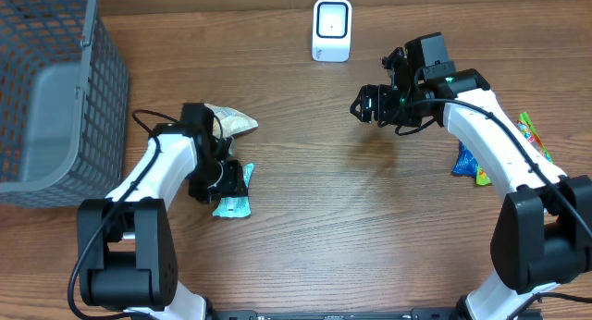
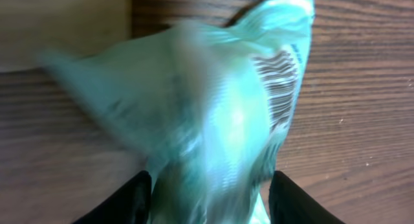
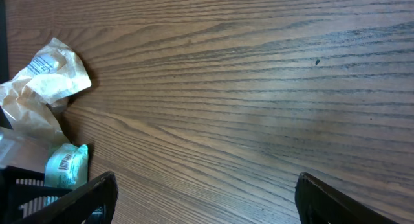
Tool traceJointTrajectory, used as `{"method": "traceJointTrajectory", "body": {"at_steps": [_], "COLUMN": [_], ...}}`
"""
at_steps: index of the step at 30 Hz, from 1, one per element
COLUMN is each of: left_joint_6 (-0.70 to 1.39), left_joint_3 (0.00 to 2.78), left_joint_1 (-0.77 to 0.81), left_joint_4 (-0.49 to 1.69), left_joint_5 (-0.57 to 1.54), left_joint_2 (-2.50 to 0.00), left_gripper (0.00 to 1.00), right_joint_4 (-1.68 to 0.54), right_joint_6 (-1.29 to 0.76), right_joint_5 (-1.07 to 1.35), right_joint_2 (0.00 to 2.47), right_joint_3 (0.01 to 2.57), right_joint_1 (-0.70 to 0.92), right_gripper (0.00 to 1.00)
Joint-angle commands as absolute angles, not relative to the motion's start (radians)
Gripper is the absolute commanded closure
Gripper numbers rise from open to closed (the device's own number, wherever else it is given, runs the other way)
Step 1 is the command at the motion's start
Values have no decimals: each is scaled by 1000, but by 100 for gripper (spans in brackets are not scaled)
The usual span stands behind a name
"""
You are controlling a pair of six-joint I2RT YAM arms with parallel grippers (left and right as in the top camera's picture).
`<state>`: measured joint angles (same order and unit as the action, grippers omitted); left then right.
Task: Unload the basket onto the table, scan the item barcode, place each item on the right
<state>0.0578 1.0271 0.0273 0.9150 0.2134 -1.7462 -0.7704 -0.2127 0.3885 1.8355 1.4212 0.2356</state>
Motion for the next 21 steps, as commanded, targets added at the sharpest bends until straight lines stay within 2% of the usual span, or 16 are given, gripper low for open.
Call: {"method": "traceJointTrajectory", "body": {"at_steps": [1,2,4,6,7,13,21], "left_joint_6": [68,68,76,75,76,94,71], "left_joint_3": [948,931,905,897,898,942,1286], "left_joint_1": [42,42,39,38,38,41,105], "left_joint_4": [866,850,827,820,815,794,957], "left_joint_5": [252,252,252,251,252,265,308], "left_joint_2": [-1745,-1745,-1745,-1745,-1745,-1745,-1739], "left_gripper": [51,53,66,92,96,96,96], "right_joint_4": [-766,-765,-765,-765,-765,-765,-765], "right_joint_6": [-207,-207,-207,-207,-207,-207,-207], "right_joint_5": [393,393,393,393,393,393,393], "right_joint_2": [1806,1806,1806,1806,1806,1806,1806], "right_joint_3": [1441,1441,1441,1441,1441,1441,1441], "right_joint_1": [232,232,232,232,232,232,231], "right_gripper": [12,12,12,12,12,12,12]}}
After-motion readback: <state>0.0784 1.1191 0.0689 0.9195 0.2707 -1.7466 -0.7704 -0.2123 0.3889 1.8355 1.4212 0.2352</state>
